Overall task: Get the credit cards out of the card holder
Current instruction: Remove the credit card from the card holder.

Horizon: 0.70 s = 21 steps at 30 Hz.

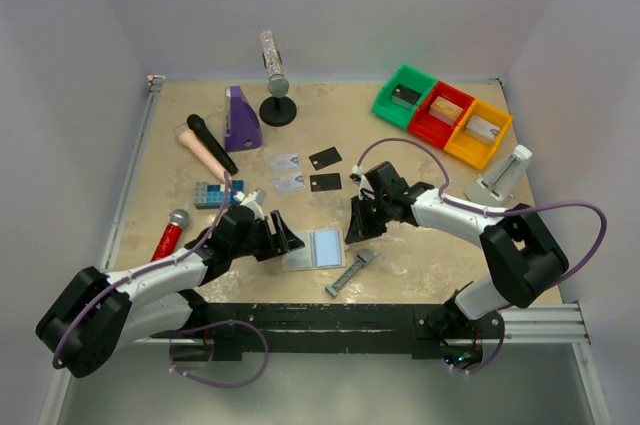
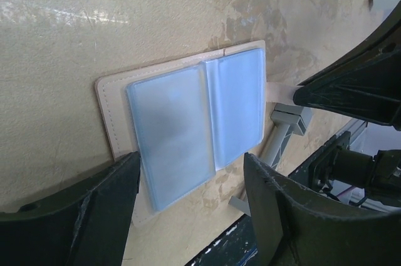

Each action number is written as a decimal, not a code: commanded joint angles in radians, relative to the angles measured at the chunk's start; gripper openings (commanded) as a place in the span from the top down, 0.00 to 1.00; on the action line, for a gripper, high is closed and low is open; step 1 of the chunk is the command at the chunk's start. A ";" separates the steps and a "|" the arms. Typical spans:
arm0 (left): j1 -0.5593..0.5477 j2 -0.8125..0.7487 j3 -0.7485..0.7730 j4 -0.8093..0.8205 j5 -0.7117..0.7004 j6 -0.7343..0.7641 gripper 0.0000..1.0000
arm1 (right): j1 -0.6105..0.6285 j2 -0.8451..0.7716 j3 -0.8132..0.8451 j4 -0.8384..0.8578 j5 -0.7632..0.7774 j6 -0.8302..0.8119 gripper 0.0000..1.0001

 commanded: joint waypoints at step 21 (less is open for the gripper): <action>-0.038 0.098 0.073 0.113 0.043 -0.008 0.29 | 0.030 0.027 0.012 0.068 -0.062 0.030 1.00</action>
